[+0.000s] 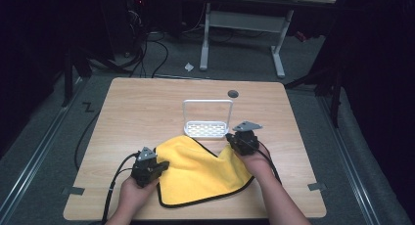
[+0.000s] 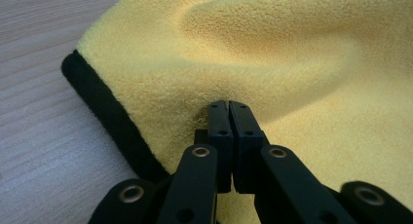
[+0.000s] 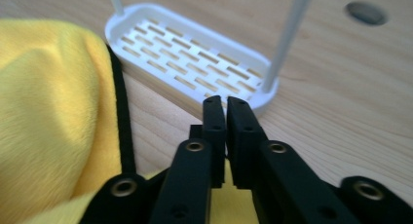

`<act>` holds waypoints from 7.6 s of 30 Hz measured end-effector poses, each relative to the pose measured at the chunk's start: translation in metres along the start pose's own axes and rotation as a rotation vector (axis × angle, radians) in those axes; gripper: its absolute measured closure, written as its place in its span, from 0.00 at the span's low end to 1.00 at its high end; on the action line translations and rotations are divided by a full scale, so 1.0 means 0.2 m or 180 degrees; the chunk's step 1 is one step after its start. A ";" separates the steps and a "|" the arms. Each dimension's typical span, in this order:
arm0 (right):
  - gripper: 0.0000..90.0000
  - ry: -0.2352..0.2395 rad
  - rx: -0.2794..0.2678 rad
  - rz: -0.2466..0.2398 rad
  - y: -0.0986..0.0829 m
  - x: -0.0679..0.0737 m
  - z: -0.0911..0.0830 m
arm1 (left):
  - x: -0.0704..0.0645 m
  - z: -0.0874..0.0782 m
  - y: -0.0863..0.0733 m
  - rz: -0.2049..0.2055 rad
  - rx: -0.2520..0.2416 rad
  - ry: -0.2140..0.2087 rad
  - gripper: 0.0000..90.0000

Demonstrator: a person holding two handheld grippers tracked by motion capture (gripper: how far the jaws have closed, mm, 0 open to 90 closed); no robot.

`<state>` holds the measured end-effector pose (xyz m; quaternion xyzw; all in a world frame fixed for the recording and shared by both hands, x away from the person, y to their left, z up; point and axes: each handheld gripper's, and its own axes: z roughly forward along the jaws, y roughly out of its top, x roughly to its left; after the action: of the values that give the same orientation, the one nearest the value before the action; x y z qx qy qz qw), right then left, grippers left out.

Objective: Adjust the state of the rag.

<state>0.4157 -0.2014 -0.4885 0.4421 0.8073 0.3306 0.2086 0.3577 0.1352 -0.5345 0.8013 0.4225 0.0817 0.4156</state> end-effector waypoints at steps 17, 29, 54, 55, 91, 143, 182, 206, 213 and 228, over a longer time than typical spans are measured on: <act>0.99 0.0361 0.0269 -0.0282 -0.47 0.12 -0.36 | 0.00 0.00 -0.01 -0.0046 -0.0026 -0.0008 0.98; 0.61 0.0247 0.0161 0.0196 -0.08 -0.06 -0.09 | 0.00 0.00 -0.01 -0.0018 -0.0051 -0.0016 0.97; 0.91 -0.0302 -0.0156 0.0080 -0.30 -0.12 -0.53 | 0.00 0.00 -0.01 -0.0008 -0.0045 -0.0011 0.97; 0.91 -0.0265 -0.0086 0.0131 -0.35 -0.12 -0.50 | 0.00 0.00 -0.01 -0.0008 -0.0045 -0.0011 0.97; 0.67 -0.0249 0.0222 0.0656 -0.47 -0.27 -0.26 | -0.43 0.00 -0.09 0.0630 0.0179 -0.0197 0.72; 0.96 -0.0289 -0.0230 0.0008 -0.47 -0.09 -0.47 | -0.65 0.24 0.19 0.0955 0.0129 -0.0409 0.94; 0.93 -0.0270 -0.0033 0.0289 -0.76 -0.02 -0.70 | -0.55 0.25 0.13 0.0519 0.0123 -0.0591 0.54; 0.72 -0.0476 0.0331 0.0315 -0.56 -0.18 -0.36 | -0.30 0.02 0.03 0.0484 0.0102 -0.0287 0.66; 0.73 -0.0492 0.0264 0.0419 -0.62 -0.24 -0.40 | -0.02 -0.02 0.15 -0.0066 -0.0317 0.0040 0.62; 0.75 -0.0485 0.0152 0.0440 -0.63 -0.24 -0.39 | -0.46 0.10 0.15 0.0911 0.0186 -0.0535 0.56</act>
<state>0.3198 -0.3193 -0.5230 0.5255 0.7643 0.2903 0.2355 0.3274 0.0451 -0.5055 0.8691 0.2700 0.0604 0.4101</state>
